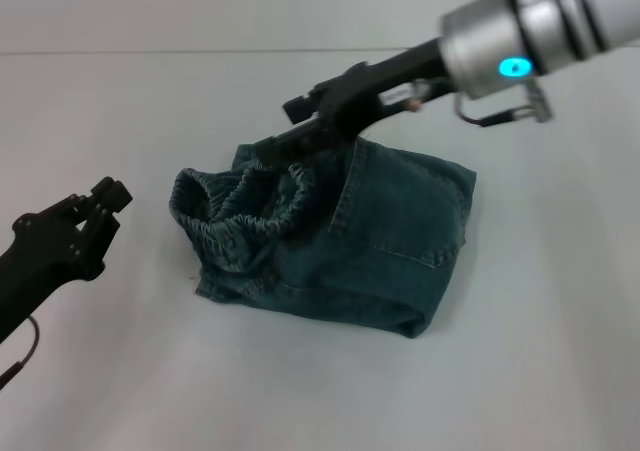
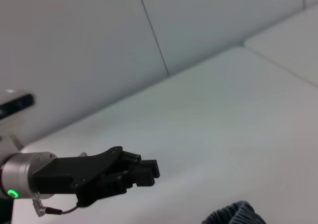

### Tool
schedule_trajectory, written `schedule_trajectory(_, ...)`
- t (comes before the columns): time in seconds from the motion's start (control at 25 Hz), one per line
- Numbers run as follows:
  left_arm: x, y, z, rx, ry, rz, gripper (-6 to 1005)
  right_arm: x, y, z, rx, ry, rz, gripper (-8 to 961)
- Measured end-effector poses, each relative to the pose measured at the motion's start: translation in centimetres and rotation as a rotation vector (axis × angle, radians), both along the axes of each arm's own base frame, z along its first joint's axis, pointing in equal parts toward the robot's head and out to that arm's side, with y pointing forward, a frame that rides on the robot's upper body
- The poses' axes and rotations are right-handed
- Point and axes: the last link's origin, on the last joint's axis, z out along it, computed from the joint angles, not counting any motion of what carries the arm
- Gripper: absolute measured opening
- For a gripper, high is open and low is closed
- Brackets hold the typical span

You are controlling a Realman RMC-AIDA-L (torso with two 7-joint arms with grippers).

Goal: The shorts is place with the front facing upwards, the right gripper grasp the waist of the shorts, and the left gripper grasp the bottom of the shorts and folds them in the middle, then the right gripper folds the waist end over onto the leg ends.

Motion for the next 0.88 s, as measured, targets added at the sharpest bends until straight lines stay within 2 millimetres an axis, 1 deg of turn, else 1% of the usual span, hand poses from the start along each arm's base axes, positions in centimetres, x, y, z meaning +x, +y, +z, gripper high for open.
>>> schedule_trajectory(0.08,-0.2,-0.1,0.7,-0.036,-0.009,0.002,61,1.6,-0.7,1.7,0.008,0.058,-0.003,861)
schedule_trajectory(0.16,-0.2,-0.3,1.1,-0.098,-0.002,-0.011,112,3.7,-1.7,3.5,0.016,0.120,-0.010,873)
schedule_trajectory(0.2,-0.1,-0.4,1.3,-0.142,0.014,-0.031,138,4.5,-2.0,4.0,0.019,0.135,-0.015,872)
schedule_trajectory(0.32,0.5,-0.8,1.3,-0.240,0.067,-0.104,215,7.8,-3.5,5.4,0.014,0.158,-0.033,868)
schedule_trajectory(0.36,0.8,-0.9,1.3,-0.283,0.089,-0.137,240,9.0,-4.1,5.6,0.008,0.154,-0.043,868)
schedule_trajectory(0.4,1.0,-1.0,1.3,-0.308,0.099,-0.153,266,10.7,-5.2,5.8,0.001,0.141,-0.048,868)
schedule_trajectory(0.44,1.2,-1.0,1.2,-0.356,0.117,-0.174,305,10.7,-5.2,5.8,0.001,0.141,-0.048,868)
schedule_trajectory(0.56,1.4,-0.7,1.4,-0.426,0.135,-0.180,422,13.1,-6.7,5.9,0.014,0.133,-0.043,869)
schedule_trajectory(0.68,1.9,0.0,1.3,-0.478,0.147,-0.192,548,14.7,-7.8,5.6,0.050,0.152,-0.032,869)
schedule_trajectory(0.84,3.1,1.2,0.6,-0.547,0.170,-0.229,739,16.0,-8.2,4.7,0.079,0.168,-0.051,869)
schedule_trajectory(0.88,3.4,1.5,0.4,-0.561,0.174,-0.237,766,16.2,-8.1,4.5,0.086,0.166,-0.058,868)
